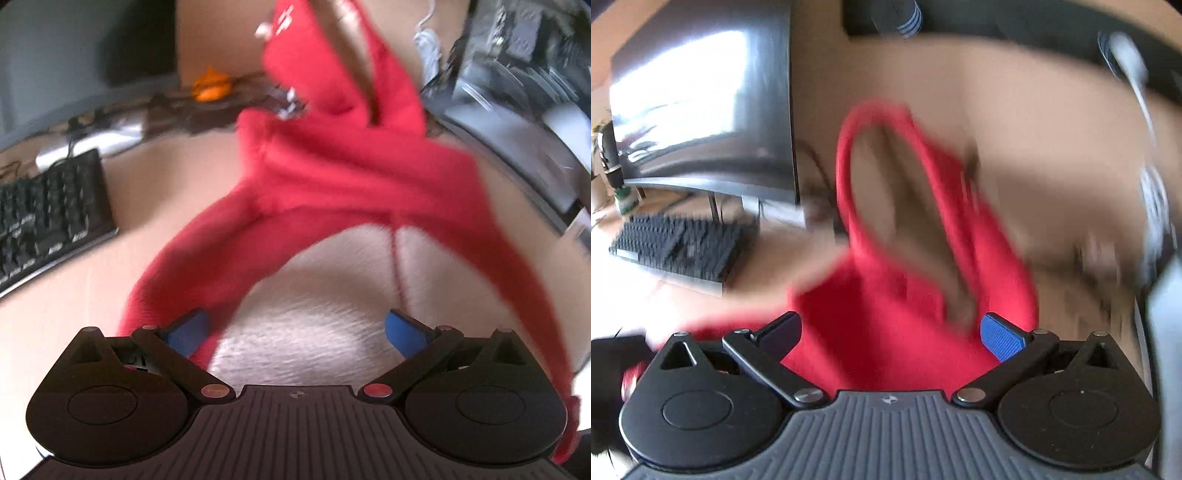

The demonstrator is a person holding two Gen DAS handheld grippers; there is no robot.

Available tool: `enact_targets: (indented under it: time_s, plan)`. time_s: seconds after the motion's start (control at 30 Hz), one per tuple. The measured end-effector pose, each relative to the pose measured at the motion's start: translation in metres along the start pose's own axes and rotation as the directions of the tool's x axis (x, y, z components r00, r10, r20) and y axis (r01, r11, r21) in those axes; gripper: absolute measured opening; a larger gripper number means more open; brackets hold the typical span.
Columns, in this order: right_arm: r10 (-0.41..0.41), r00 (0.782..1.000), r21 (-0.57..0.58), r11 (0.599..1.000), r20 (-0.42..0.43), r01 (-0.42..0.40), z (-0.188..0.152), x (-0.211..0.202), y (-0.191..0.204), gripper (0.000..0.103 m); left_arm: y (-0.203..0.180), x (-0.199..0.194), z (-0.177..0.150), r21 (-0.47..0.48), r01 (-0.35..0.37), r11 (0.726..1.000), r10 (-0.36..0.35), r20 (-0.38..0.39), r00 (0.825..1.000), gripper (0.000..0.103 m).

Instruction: Fold clothes

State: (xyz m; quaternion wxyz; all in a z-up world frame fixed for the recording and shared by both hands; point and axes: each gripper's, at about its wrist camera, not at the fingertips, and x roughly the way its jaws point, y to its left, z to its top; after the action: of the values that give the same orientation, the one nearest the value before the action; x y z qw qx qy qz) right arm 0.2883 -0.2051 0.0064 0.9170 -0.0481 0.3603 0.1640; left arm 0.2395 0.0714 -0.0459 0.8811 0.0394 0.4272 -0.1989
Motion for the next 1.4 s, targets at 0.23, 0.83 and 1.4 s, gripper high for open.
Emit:
enact_targets:
  time_s: [0.23, 0.83, 1.4]
  plan:
    - [-0.003, 0.983, 0.045, 0.999, -0.186, 0.011, -0.111, 0.005, 0.039, 0.103, -0.022, 0.005, -0.014, -0.004, -0.046, 0.999, 0.046, -0.039, 0.998, 0.103]
    - [0.032, 0.998, -0.182, 0.983, -0.047, -0.04, -0.134, 0.006, 0.056, 0.103, -0.046, -0.044, -0.07, -0.208, 0.11, 0.972, -0.142, -0.148, 0.979, 0.103]
    - [-0.226, 0.971, -0.404, 0.884, 0.073, 0.236, -0.077, 0.029, 0.119, 0.103, -0.037, -0.074, -0.053, 0.056, -0.207, 0.977, 0.198, 0.142, 0.97, 0.103]
